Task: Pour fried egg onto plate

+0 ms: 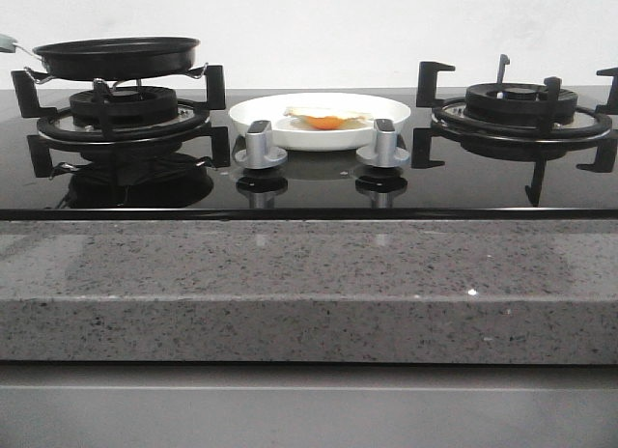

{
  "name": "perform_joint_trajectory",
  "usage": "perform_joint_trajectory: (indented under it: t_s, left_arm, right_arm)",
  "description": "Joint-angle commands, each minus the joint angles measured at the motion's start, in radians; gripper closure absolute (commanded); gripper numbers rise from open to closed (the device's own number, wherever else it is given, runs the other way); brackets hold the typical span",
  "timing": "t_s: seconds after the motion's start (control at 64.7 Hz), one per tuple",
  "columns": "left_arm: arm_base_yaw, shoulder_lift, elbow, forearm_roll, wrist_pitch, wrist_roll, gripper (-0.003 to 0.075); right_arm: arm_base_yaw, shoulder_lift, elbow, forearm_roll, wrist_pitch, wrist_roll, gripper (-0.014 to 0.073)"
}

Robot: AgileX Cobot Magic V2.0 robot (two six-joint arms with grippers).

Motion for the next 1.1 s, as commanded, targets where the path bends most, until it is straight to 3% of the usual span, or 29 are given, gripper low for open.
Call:
perform_joint_trajectory:
  t_s: [0.0,1.083]
  left_arm:
    - [0.003,-0.018,0.006,-0.011,-0.082,-0.009,0.0739]
    - [0.003,-0.018,0.006,-0.011,-0.082,-0.009,0.0739]
  right_arm:
    - [-0.005,-0.020,-0.004,0.008,-0.079,0.001,0.0662]
    - [-0.005,-0.020,-0.004,-0.010,-0.085,0.035,0.0662]
